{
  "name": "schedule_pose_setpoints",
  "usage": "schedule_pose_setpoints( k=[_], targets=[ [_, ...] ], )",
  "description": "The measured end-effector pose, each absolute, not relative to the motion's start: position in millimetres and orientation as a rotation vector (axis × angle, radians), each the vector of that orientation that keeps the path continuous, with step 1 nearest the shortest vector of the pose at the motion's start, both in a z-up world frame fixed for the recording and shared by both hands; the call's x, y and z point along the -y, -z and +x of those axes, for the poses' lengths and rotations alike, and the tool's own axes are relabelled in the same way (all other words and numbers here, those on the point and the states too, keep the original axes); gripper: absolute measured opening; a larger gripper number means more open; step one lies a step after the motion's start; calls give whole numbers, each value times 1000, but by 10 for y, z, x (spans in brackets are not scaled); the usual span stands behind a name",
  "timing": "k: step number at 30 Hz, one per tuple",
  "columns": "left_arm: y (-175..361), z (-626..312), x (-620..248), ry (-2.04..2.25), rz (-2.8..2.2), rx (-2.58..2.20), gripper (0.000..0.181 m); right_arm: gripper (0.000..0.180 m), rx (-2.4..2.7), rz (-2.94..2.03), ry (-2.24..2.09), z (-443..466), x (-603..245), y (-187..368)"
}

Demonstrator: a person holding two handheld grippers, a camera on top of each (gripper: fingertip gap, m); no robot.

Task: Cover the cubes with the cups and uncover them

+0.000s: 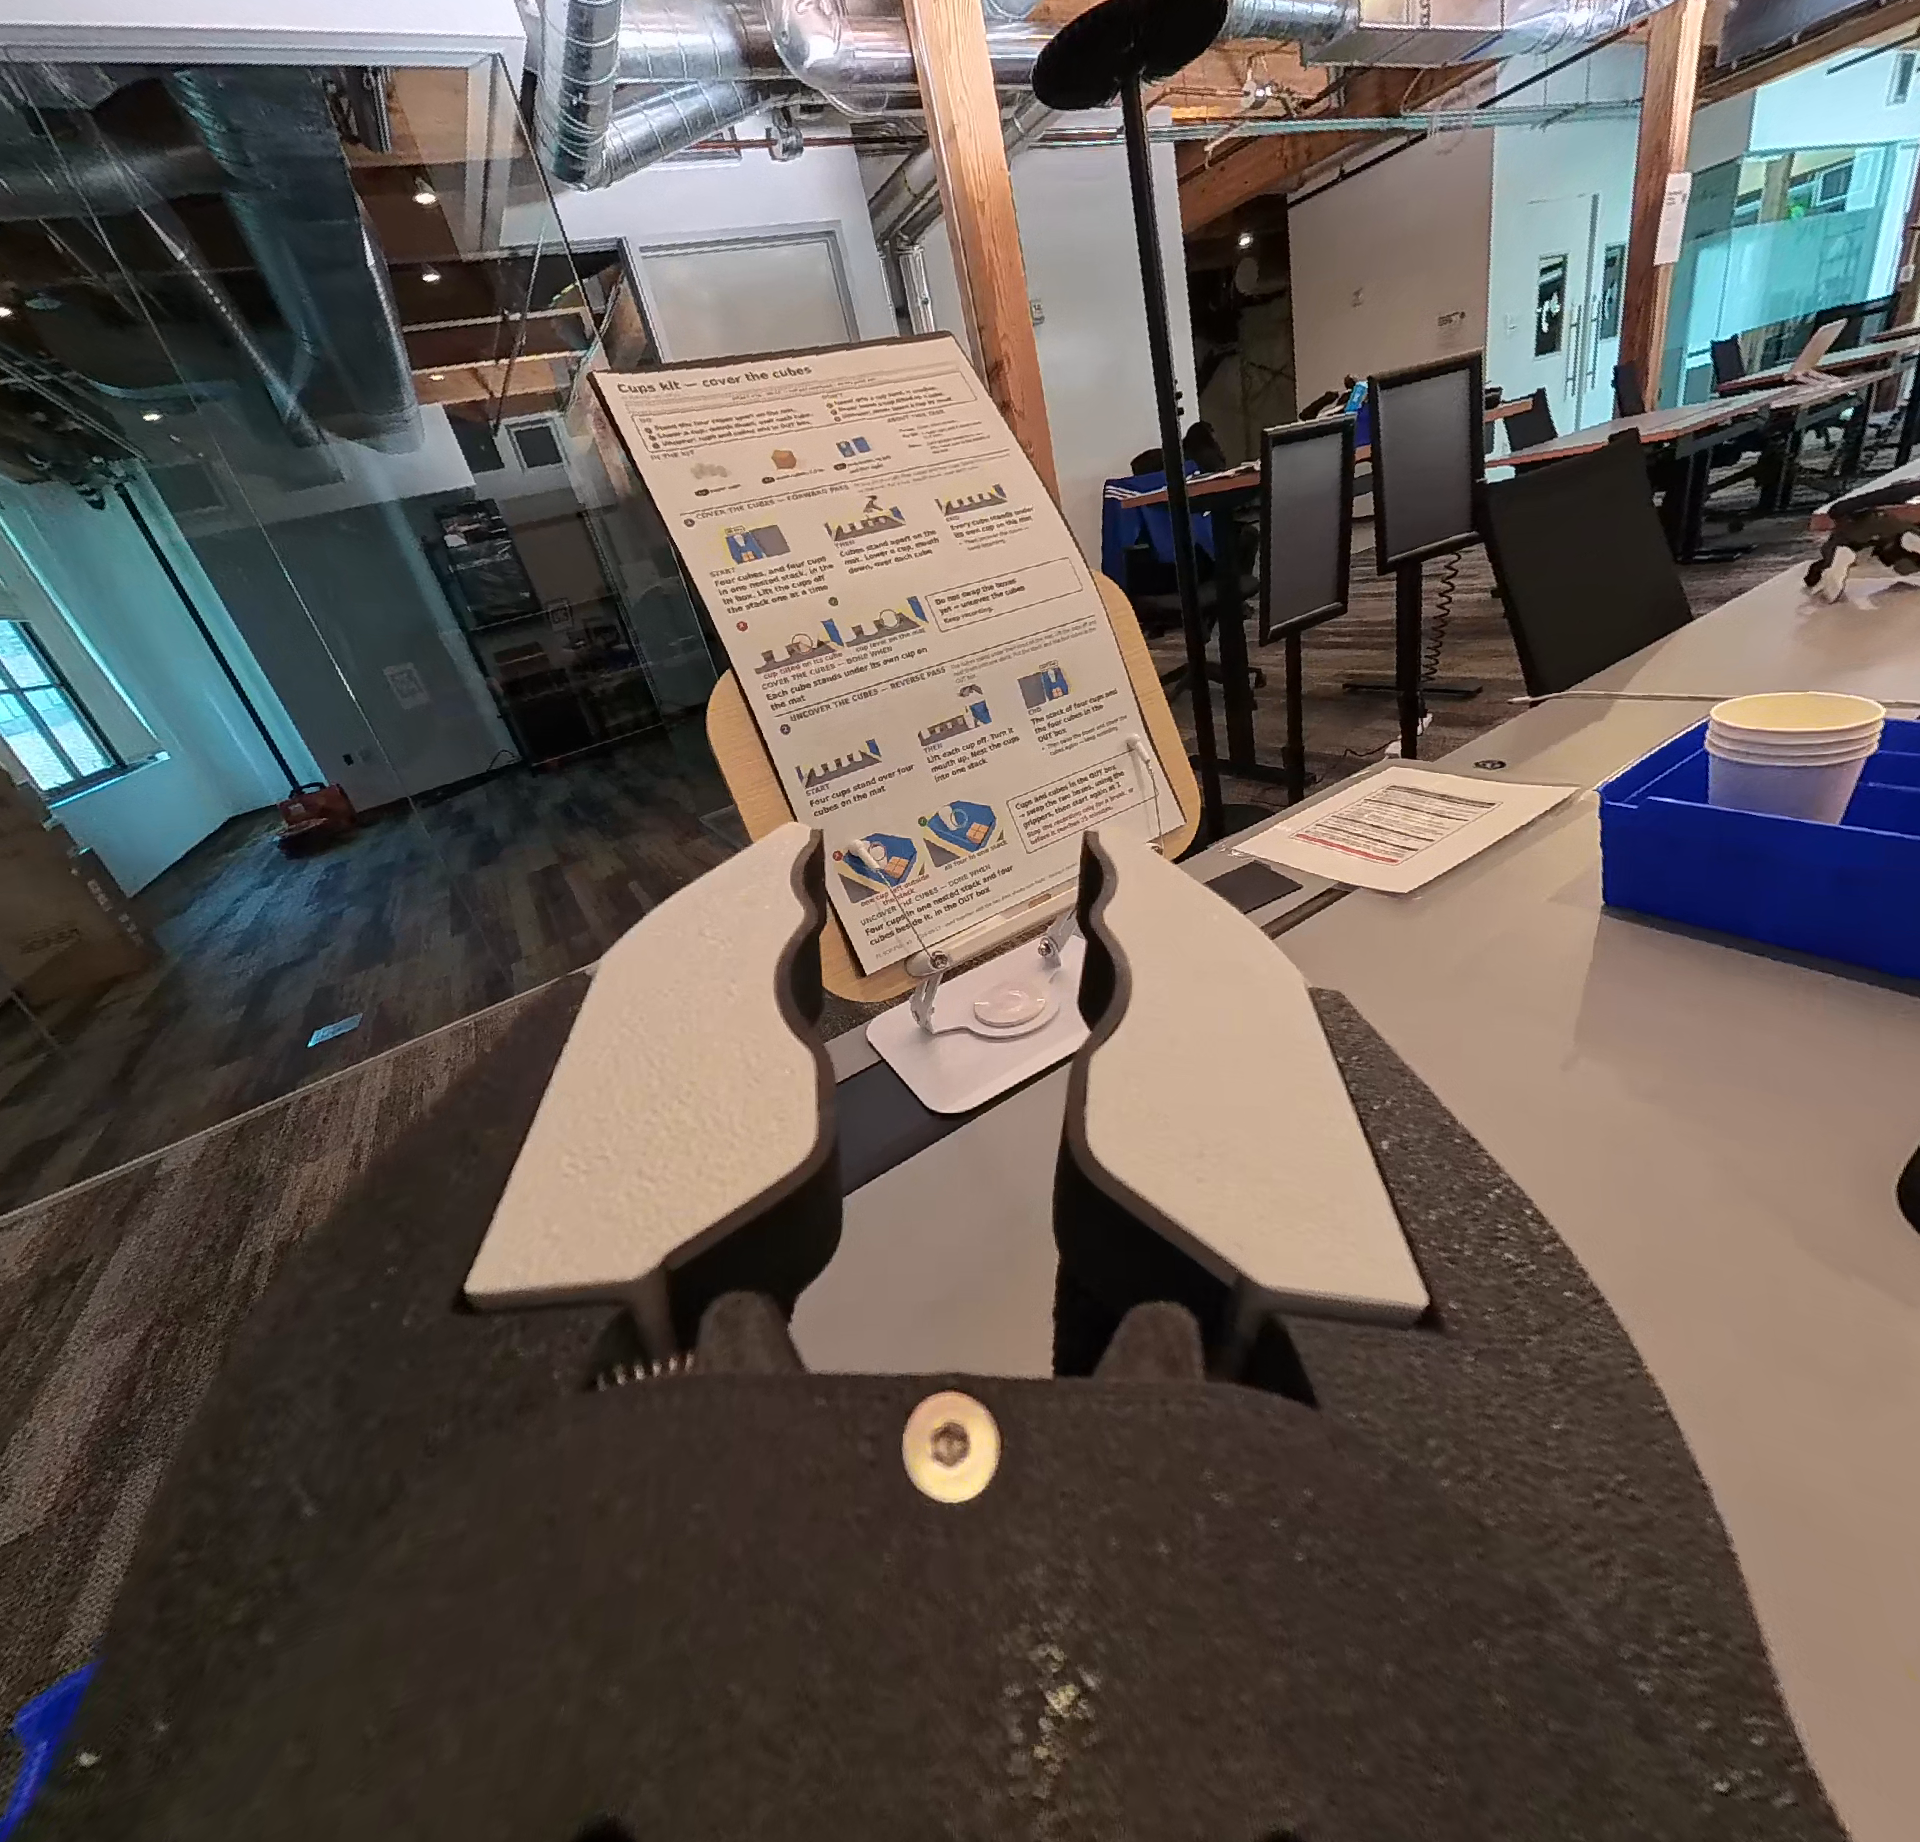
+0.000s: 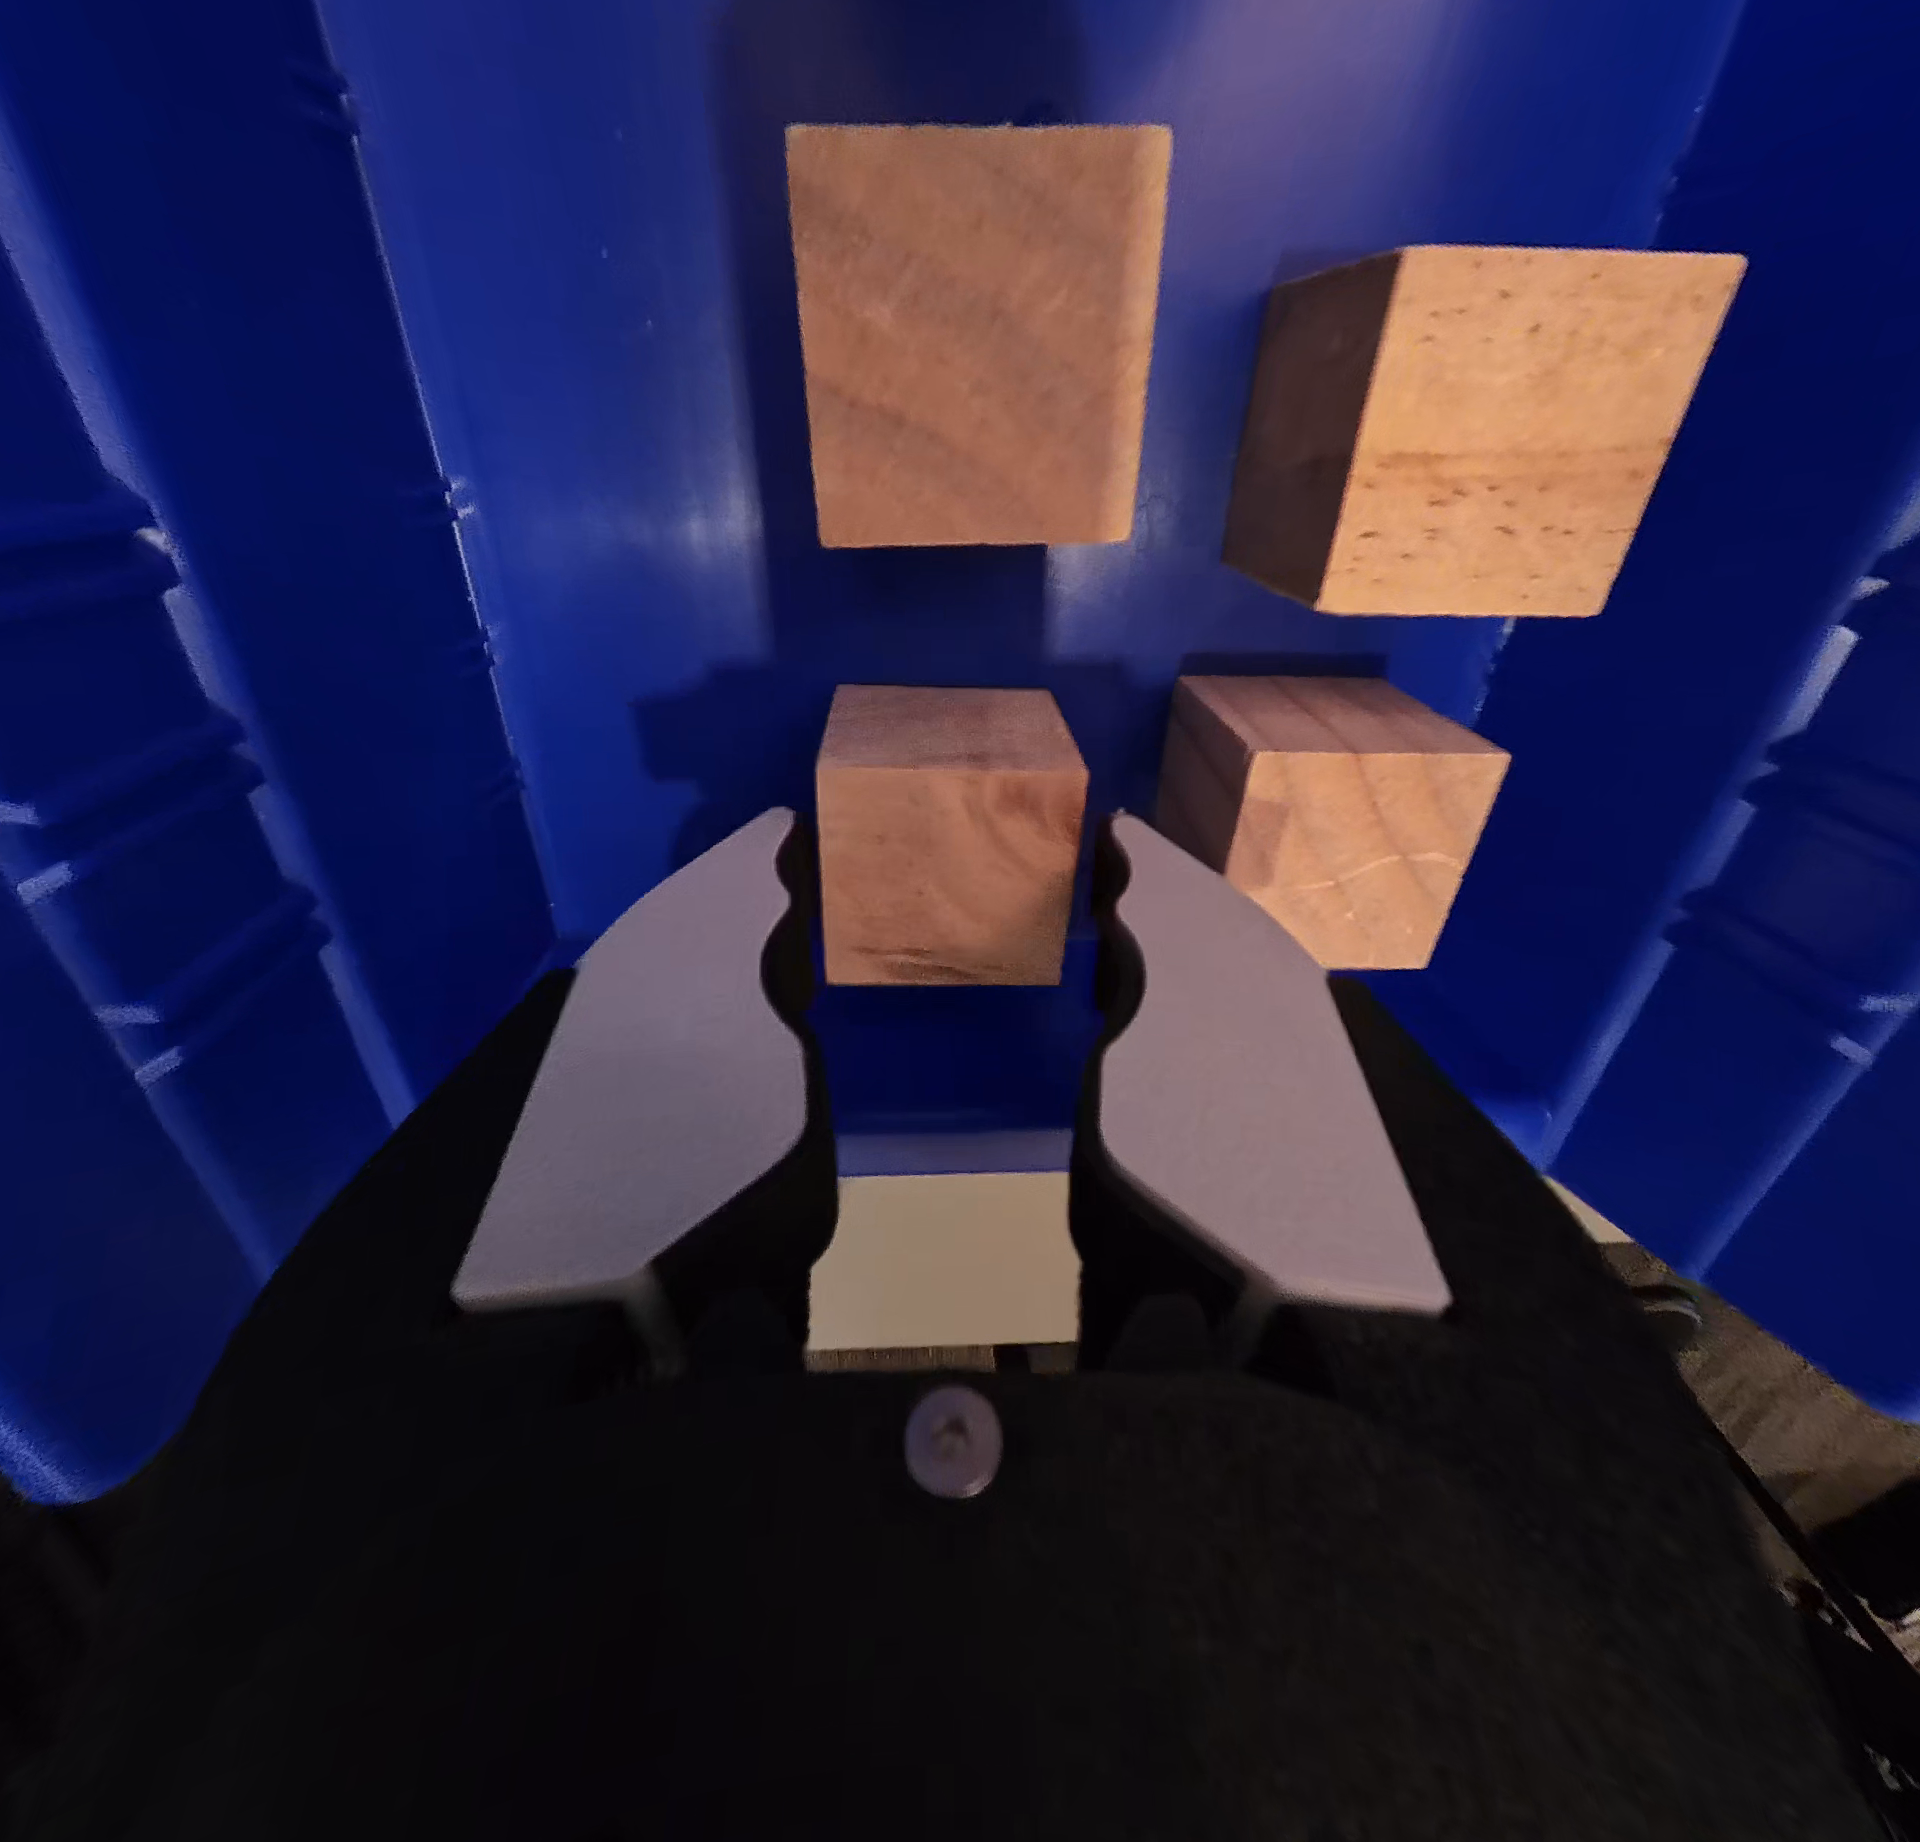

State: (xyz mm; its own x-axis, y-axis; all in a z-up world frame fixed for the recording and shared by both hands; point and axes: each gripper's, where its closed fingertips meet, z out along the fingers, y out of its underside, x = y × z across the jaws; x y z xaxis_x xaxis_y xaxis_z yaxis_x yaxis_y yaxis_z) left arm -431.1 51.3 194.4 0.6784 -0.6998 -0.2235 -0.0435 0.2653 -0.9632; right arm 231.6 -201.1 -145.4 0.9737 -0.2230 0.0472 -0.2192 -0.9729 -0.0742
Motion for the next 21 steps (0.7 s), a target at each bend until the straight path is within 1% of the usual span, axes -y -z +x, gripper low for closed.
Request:
schedule_pose_setpoints(
  k=[3,7,12,15,21],
  targets=[
    [-1945,-4310,-507,503,-1242,-729,46,53,-358,-2955,88,2323,1972,1299],
    [-1937,-4263,-502,503,-1246,-741,46,52,-337,-2768,150,2354,1996,874],
    [-1929,-4123,-491,484,-1253,-767,46,47,-277,-2533,377,2868,1998,265],
    [-2014,-3959,-376,503,-1208,-793,46,47,-258,-2541,330,3148,1894,259],
    [-2120,-3622,-113,564,-1158,-878,45,50,-191,-2740,431,3608,1750,628]
  ],
)
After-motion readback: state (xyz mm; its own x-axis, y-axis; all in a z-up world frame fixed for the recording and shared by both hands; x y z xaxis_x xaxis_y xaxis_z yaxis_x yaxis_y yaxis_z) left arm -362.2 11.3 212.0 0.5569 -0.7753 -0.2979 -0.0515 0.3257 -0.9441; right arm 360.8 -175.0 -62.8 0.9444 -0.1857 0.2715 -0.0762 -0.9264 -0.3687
